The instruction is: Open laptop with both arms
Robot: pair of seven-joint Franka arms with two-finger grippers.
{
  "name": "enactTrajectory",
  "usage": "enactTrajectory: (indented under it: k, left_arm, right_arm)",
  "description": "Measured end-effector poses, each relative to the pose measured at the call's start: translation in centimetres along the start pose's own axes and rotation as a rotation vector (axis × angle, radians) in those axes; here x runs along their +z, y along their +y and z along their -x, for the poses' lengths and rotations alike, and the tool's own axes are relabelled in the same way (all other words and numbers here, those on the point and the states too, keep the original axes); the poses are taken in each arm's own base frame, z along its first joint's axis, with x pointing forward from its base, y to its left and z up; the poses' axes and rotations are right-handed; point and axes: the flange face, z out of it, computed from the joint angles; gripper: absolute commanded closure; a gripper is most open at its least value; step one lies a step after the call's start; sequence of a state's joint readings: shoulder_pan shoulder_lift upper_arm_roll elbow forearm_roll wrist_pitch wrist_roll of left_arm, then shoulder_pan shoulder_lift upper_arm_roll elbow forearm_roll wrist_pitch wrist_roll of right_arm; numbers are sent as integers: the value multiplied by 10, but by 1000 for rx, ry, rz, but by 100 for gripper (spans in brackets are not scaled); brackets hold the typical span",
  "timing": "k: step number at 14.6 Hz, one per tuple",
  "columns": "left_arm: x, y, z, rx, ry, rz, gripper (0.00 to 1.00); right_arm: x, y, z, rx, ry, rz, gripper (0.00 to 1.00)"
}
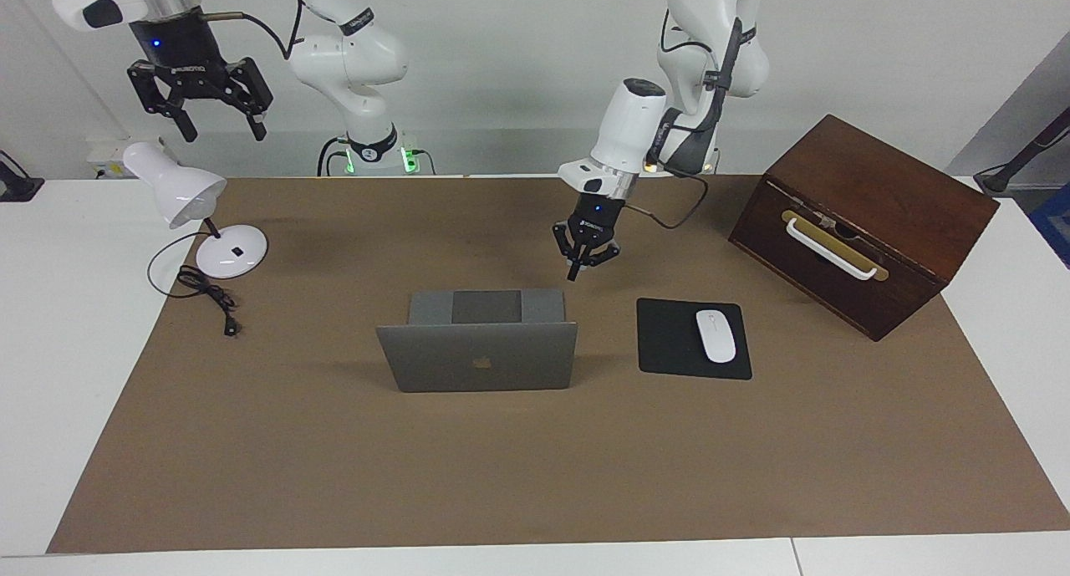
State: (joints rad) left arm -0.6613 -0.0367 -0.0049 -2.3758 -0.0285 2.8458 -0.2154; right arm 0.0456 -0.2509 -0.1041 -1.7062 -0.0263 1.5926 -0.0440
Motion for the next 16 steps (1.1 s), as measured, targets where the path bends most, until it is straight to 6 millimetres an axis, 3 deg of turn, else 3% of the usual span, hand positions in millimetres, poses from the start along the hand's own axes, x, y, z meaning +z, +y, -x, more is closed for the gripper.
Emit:
enactTrajectory:
  k: [5,8,11,12,13,14,16]
  left_arm:
    - [-56,-36,-42,-77,-172,-68,100]
    - [-110,-76,-73,-160,-259,-112,100]
    - [-154,-111,-89,-229,-295,-140,100]
    - [-163,-120,-92,-246,-304,-147,83]
    - [-171,-128,-95,-263,-310,-154,25]
    - [-180,-138,-97,-282,-315,-162,0]
    - [-198,-163,-101,-331,-323,-180,0]
  right_arm:
    - [32,0,-18,-1,-10,10,0]
    - [43,2,-26,3,-16,12,0]
    - [44,4,-29,6,-2,14,0]
    - [45,6,-31,8,-1,15,0]
    - [48,8,-33,7,-2,17,0]
    - [51,9,-36,6,-5,18,0]
    - [59,10,-41,7,-15,19,0]
